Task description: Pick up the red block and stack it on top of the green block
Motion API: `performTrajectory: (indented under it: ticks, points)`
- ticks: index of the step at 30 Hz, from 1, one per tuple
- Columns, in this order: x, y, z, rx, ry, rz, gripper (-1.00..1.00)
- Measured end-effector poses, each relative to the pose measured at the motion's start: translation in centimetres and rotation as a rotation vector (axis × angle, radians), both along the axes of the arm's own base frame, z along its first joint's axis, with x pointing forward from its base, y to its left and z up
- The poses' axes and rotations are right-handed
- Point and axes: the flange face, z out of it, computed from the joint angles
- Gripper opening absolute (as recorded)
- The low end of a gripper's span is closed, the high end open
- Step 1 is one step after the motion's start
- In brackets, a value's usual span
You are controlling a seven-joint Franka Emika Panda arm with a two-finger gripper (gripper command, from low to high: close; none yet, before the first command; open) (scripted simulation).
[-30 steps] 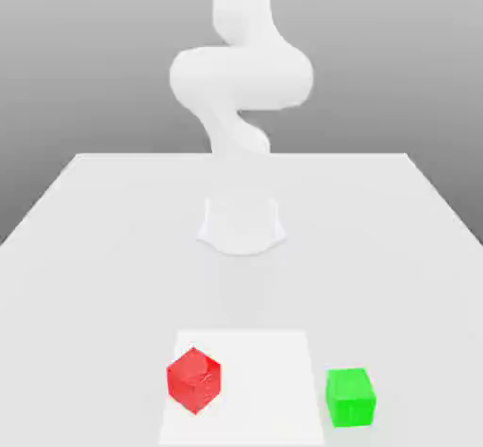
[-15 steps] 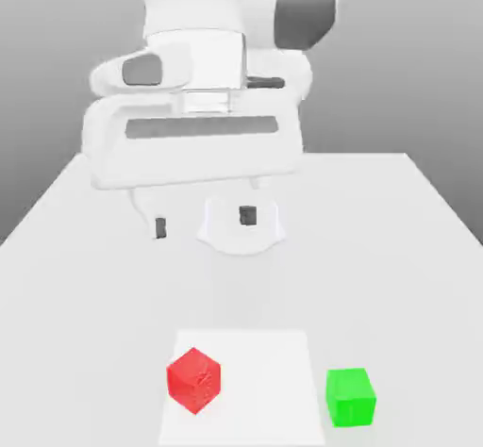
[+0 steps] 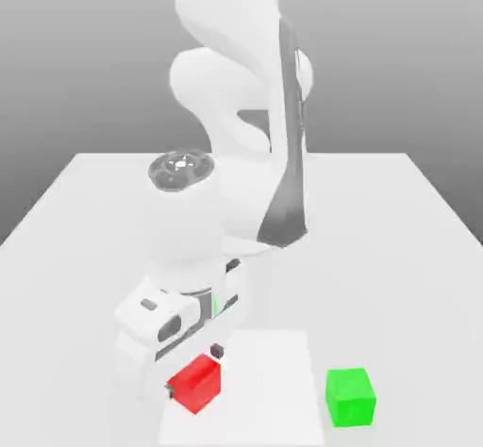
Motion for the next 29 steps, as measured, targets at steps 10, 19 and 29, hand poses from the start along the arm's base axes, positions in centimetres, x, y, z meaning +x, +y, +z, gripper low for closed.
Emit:
performTrajectory:
  ticks: [10, 19, 29]
  points:
    - [0.0, 0.0, 4.8, 0.001, 0.002, 0.001, -1.0]
    - [1.6, 16.9, 8.9, 0.003, 0.003, 0.071, -1.0]
    - [1.4, 20.3, 3.7, 0.001, 0.002, 0.061, 1.0]
